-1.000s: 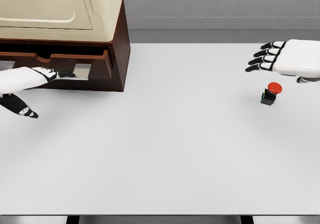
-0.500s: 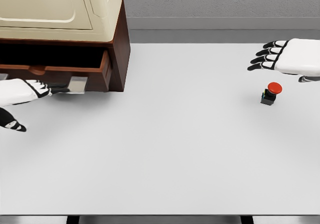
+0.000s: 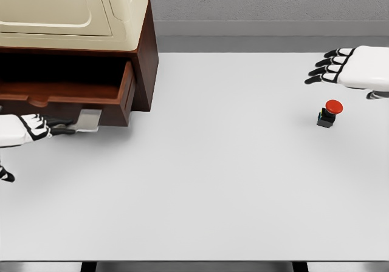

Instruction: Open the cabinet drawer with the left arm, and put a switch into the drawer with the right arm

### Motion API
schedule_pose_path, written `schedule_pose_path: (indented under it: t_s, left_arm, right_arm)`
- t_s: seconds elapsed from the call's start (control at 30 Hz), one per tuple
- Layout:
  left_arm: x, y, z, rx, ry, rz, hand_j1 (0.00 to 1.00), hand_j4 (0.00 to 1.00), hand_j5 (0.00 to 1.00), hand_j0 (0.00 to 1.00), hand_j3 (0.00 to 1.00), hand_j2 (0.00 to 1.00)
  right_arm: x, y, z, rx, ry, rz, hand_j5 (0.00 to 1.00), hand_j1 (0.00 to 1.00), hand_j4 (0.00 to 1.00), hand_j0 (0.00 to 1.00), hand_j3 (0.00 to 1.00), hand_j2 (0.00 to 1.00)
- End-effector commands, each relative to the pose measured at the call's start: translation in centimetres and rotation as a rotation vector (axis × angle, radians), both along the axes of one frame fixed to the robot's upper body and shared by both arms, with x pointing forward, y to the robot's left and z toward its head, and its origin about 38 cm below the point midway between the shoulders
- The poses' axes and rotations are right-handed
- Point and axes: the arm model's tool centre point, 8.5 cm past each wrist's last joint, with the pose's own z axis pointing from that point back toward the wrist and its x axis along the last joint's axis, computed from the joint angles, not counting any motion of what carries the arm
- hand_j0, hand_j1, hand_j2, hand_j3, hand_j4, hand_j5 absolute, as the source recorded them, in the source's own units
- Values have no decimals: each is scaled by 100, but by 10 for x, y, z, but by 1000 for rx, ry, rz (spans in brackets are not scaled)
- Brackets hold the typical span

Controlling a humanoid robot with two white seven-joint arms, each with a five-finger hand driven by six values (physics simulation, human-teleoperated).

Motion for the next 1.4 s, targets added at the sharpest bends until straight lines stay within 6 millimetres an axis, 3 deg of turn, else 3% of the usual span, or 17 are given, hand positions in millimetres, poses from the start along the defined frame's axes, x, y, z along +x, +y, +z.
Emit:
schedule_pose_path:
  t_s: [0.0,0.3,0.6,0.73,0.9,1.03,1.13,1.23,1.3,1.37]
  left_arm:
    - [-4,8,0,54,17,1,100,100,100,100,100,100]
    - [-10,21,17,59,40,42,100,100,100,100,100,100]
    - [-16,35,53,10,62,117,100,100,100,100,100,100]
    - [-19,41,80,-61,70,174,100,100,100,100,100,100]
    - [-20,40,79,-119,93,189,100,100,100,100,100,100]
    - [-23,41,61,-131,142,198,100,100,100,100,100,100]
    - [-23,41,62,-134,138,196,100,100,100,100,100,100]
    - [-20,47,67,-162,132,224,100,100,100,100,100,100]
    - [-14,65,77,-205,108,296,100,100,100,100,100,100]
    - [-9,68,98,-238,55,304,100,100,100,100,100,100]
  right_arm:
    - [2,-6,-1,3,4,-22,100,100,100,100,100,100]
    - [11,-34,-11,9,38,-112,100,100,100,100,100,100]
    - [10,-32,-21,4,63,-109,100,100,100,100,100,100]
    - [11,-28,-30,-9,78,-100,100,100,100,100,100,100]
    - [14,-26,-34,-19,76,-99,100,100,100,100,100,100]
    - [17,-27,-40,-9,88,-109,100,100,100,100,100,100]
    - [20,-17,-53,-11,109,-91,100,100,100,100,100,100]
    - [24,-22,-74,-41,148,-114,100,100,100,100,100,100]
    - [26,-28,-83,-58,164,-134,100,100,100,100,100,100]
    - [33,-41,-90,-55,181,-185,100,100,100,100,100,100]
